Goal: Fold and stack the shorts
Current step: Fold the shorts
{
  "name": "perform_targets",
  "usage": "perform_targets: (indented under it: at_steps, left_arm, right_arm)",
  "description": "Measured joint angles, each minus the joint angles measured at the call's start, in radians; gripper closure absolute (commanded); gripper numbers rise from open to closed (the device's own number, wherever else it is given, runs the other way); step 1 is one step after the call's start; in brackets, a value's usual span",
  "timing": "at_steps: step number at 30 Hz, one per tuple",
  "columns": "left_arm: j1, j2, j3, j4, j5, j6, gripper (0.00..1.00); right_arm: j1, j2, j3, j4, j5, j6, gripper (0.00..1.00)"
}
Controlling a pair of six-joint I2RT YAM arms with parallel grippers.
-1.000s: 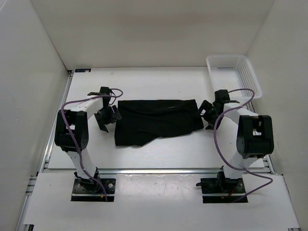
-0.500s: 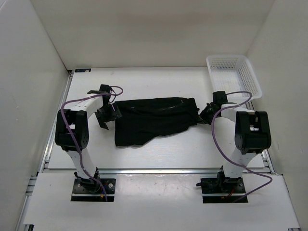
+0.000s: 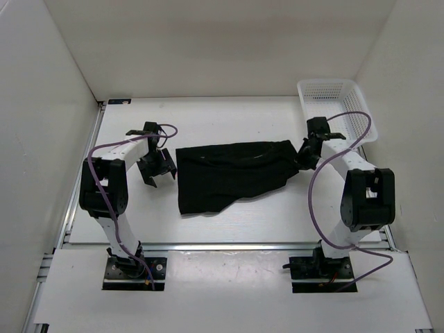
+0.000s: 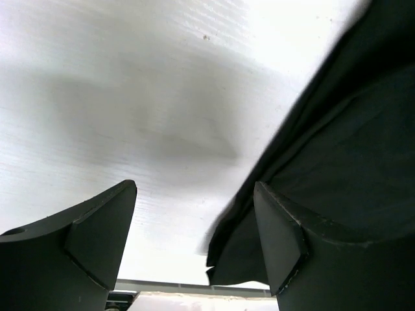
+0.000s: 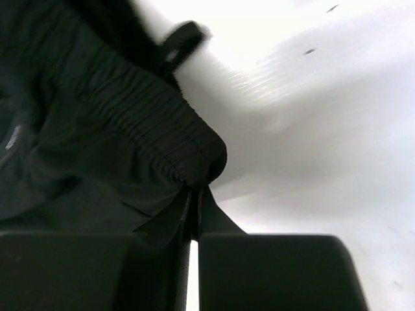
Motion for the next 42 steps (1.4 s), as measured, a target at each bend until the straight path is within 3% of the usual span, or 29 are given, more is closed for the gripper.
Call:
perform_targets:
  at_steps: [5,13,18,24,29,34,36,38,40,42]
  left_arm:
    - [0.0,-0.001,0.021,-0.024,0.008,0.0,0.16]
    - [0.003,-0.007,0.082,-0.081,0.021,0.0,0.16]
    - [0.045,-0.043,0.235,-0.19,0.029,0.007,0.16]
    - [0.175,-0.094,0.424,-0.273,0.046,0.01,0.16]
    - [0.255,-0.117,0.392,-0.29,0.062,0.011,0.18]
    - [0.267,-0.117,0.305,-0.291,0.083,0.011,0.18]
    - [0.271,-0.117,0.298,-0.29,0.084,0.012,0.18]
    - [0.28,-0.117,0.298,-0.287,0.084,0.015,0.18]
    - [0.289,-0.117,0.296,-0.285,0.084,0.02,0.18]
    - [0.296,-0.117,0.289,-0.276,0.082,0.027,0.18]
  right_arm:
    - [0.096,-0.023,0.109,-0.088,0.119,-0.057,1.0]
    - [0.373,0.003,0.391,-0.211,0.301,-0.134,1.0]
    - [0.549,0.084,0.56,-0.26,0.401,-0.166,1.0]
    - [0.75,0.244,0.759,-0.308,0.488,-0.209,1.0]
    - [0.909,0.406,0.925,-0.319,0.514,-0.252,1.0]
    - [1.022,0.558,1.05,-0.305,0.51,-0.294,1.0]
    - [1.056,0.598,1.085,-0.28,0.494,-0.317,0.48]
    - [1.081,0.603,1.091,-0.249,0.451,-0.343,0.04]
    - [1.095,0.586,1.08,-0.203,0.416,-0.358,0.0]
    - [1.093,0.499,0.955,-0.121,0.376,-0.36,0.0]
